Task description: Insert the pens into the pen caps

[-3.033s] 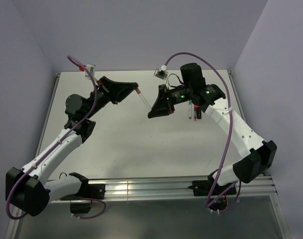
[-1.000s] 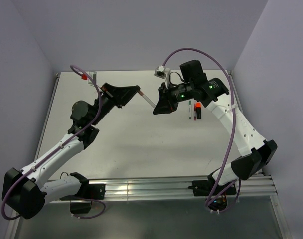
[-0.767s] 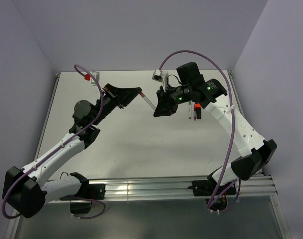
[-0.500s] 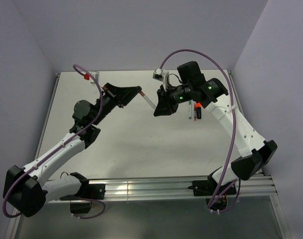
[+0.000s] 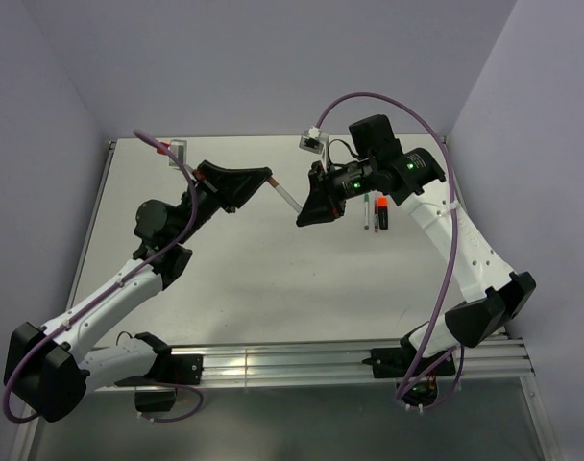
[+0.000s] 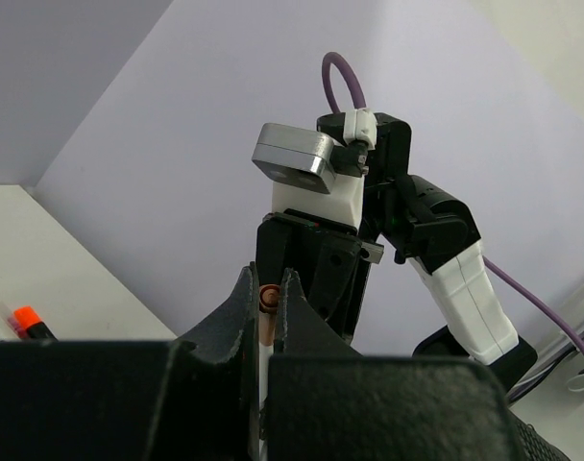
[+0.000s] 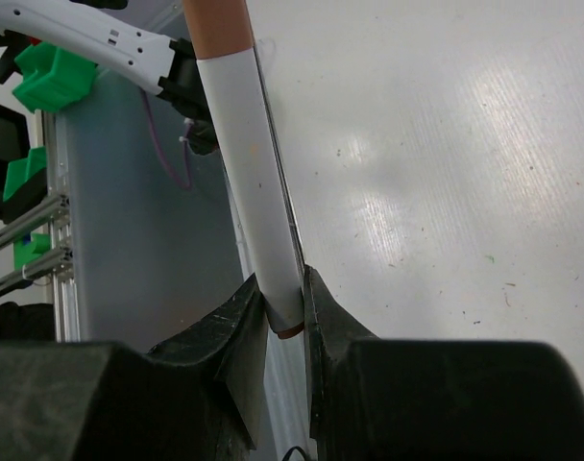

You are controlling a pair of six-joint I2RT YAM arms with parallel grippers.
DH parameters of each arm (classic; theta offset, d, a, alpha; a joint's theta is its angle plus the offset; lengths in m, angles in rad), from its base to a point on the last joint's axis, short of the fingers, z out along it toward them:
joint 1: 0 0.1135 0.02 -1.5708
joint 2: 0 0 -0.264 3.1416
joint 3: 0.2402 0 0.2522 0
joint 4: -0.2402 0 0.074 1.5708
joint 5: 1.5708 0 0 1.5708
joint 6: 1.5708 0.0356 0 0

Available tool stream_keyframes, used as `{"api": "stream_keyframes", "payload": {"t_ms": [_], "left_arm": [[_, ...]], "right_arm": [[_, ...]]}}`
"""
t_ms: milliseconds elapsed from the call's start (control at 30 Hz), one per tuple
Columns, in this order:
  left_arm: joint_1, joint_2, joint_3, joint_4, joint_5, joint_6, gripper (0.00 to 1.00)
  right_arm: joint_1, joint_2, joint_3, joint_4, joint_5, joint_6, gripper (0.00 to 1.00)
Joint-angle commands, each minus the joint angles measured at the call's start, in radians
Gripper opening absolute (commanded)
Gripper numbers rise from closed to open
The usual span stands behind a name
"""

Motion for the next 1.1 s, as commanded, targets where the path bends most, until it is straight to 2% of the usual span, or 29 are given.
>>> {"api": "stream_keyframes", "payload": {"t_ms": [0, 200, 533, 867, 933, 967, 1067], "left_arm": [[-0.137, 0.047, -0.087, -0.324, 0.468, 0.025, 0.0], [-0.134, 0.051, -0.053, -0.334, 0.433, 0.014, 0.0], [-0.004, 0.113, 0.108, -0.281, 0.436, -0.032, 0.0], [0.013, 0.109, 0.112, -0.307, 0.409, -0.015, 0.01], [0.019, 0.112, 0.132, -0.341, 0.404, 0.002, 0.07], [0.022, 0.112, 0.14, -0.347, 0.399, 0.01, 0.16], [0.048, 0.113, 0.174, -0.344, 0.39, 0.036, 0.29]], "right_arm": [[-0.006, -0.013, 0.144, 0.482, -0.126, 0.04, 0.0], [-0.006, -0.02, 0.115, 0.482, -0.095, 0.047, 0.0], [-0.003, -0.1, -0.068, 0.48, -0.051, 0.013, 0.0], [-0.004, -0.117, -0.094, 0.482, 0.007, 0.043, 0.0], [-0.006, -0.111, -0.1, 0.482, 0.018, 0.06, 0.0], [-0.009, -0.111, -0.112, 0.482, 0.02, 0.066, 0.0], [-0.014, -0.111, -0.157, 0.485, 0.021, 0.08, 0.0]]}}
